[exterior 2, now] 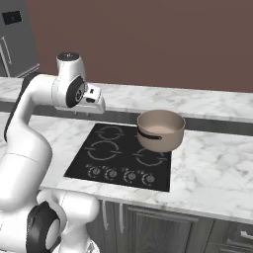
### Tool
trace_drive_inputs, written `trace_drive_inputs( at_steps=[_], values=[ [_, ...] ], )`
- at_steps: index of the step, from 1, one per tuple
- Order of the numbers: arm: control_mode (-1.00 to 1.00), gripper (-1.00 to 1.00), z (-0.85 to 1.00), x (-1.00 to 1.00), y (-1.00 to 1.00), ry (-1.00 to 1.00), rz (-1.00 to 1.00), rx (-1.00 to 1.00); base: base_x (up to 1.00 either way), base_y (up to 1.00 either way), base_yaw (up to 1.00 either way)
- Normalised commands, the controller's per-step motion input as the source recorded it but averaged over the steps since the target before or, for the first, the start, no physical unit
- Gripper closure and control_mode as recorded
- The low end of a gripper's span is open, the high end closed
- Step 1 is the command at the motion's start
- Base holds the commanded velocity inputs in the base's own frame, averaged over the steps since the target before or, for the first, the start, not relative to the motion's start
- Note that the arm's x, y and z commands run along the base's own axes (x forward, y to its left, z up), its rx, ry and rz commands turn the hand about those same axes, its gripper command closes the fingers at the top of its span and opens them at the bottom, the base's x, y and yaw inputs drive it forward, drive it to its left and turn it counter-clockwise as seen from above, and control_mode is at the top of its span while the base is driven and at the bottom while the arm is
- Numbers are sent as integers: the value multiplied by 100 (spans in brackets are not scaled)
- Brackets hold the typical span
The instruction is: Retrieve the frozen meat and place it in the pot on a burner. Then turn the burner on.
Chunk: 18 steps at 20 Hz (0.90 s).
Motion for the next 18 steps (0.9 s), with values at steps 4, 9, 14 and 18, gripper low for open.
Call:
trace_drive_inputs(
  at_steps=[4,9,14,18],
  values=[
    [-100,-100,0,3,28,0,-1,0,0,0,0],
    [-100,-100,0,18,71,0,-12,0,0,0,0],
    [-100,-100,-3,6,64,0,-5,0,0,0,0],
    [-100,-100,-21,2,70,0,-3,0,0,0,0]
  ],
)
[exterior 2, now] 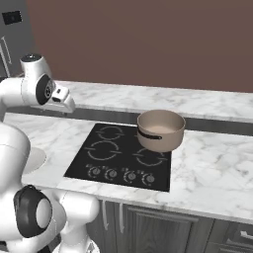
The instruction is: Retrieve the frozen meat and place it in the pot on a burner. Then turn the burner on.
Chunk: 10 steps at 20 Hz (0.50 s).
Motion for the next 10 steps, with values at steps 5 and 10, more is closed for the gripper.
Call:
trace_drive_inputs(
  at_steps=[5,10],
  values=[
    [-100,-100,-8,7,53,6,0,0,0,0,0],
    [-100,-100,-20,9,79,8,0,0,0,0,0]
  ],
)
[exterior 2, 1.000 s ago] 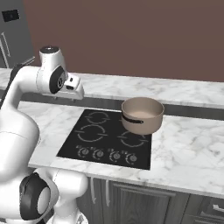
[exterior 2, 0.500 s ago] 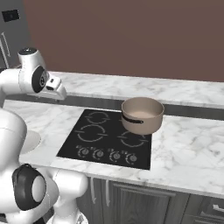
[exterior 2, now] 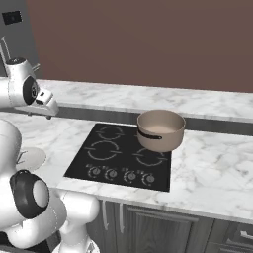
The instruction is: Retrieve the frozen meat and place it in the pot on a burner. Then turn the burner on.
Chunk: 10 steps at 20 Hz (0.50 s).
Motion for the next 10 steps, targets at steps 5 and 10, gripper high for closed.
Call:
trace_drive_inputs(
  at_steps=[5,10],
  values=[
    [-100,-100,-39,3,76,17,0,-2,0,0,0],
    [-100,-100,-64,3,85,19,0,0,0,0,0]
  ],
)
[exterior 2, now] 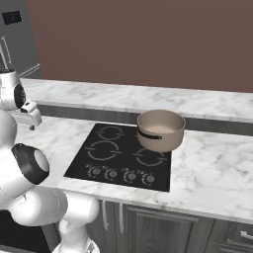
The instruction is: Retrieve the frozen meat and place it in the pot on a burner. Then turn the burner on.
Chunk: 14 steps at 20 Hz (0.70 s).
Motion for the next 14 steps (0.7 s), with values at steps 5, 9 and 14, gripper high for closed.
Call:
trace_drive_inputs(
  at_steps=[5,9,14],
  values=[
    [-100,-100,-48,0,80,5,1,-2,0,0,0],
    [-100,-100,-41,2,61,8,3,0,0,0,0],
    [-100,-100,-35,12,22,0,0,-6,0,0,0]
  ],
)
